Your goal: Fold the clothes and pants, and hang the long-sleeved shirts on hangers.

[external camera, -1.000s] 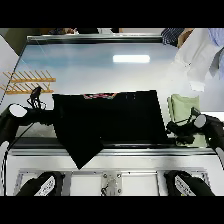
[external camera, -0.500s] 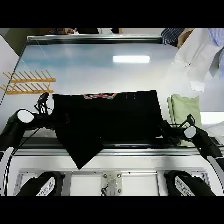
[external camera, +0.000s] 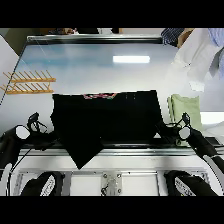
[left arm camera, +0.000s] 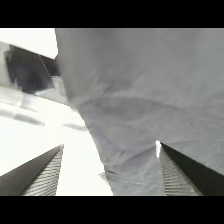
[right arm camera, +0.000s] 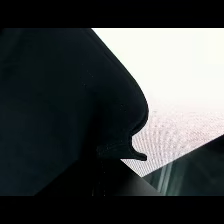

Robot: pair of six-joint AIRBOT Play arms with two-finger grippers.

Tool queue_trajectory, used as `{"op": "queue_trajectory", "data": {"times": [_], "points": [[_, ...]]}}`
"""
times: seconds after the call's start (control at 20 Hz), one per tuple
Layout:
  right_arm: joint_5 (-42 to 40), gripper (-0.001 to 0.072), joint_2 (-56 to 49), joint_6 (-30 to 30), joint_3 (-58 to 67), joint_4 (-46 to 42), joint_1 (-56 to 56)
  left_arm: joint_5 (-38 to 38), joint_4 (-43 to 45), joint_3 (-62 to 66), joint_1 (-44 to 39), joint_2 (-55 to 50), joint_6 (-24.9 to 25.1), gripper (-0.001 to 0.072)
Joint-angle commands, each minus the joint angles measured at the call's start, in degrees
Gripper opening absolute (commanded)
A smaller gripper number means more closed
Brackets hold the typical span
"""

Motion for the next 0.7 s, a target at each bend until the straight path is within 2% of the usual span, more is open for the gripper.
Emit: {"op": "queue_trajectory", "data": {"times": [0.0, 0.15, 0.5, 0.65], "points": [[-0.2, 0.0014, 0.1, -0.3, 0.0, 0.0, 0.2, 2.0, -1.3, -4.8, -0.8, 2.4, -3.5, 0.0610], [-0.2, 0.0014, 0.4, -0.3, 0.0, 0.0, 0.2, 1.2, 2.4, -4.9, -4.5, -3.5, -6.8, 0.0611], [-0.2, 0.0014, 1.0, -0.2, 0.0, 0.0, 0.2, 10.7, -9.7, -4.4, -15.8, -12.6, -8.4, 0.0611], [0.5, 0.0014, 1.2, -0.3, 0.0, 0.0, 0.2, 10.8, -10.2, -4.4, -18.8, -14.0, -8.4, 0.0593]]}}
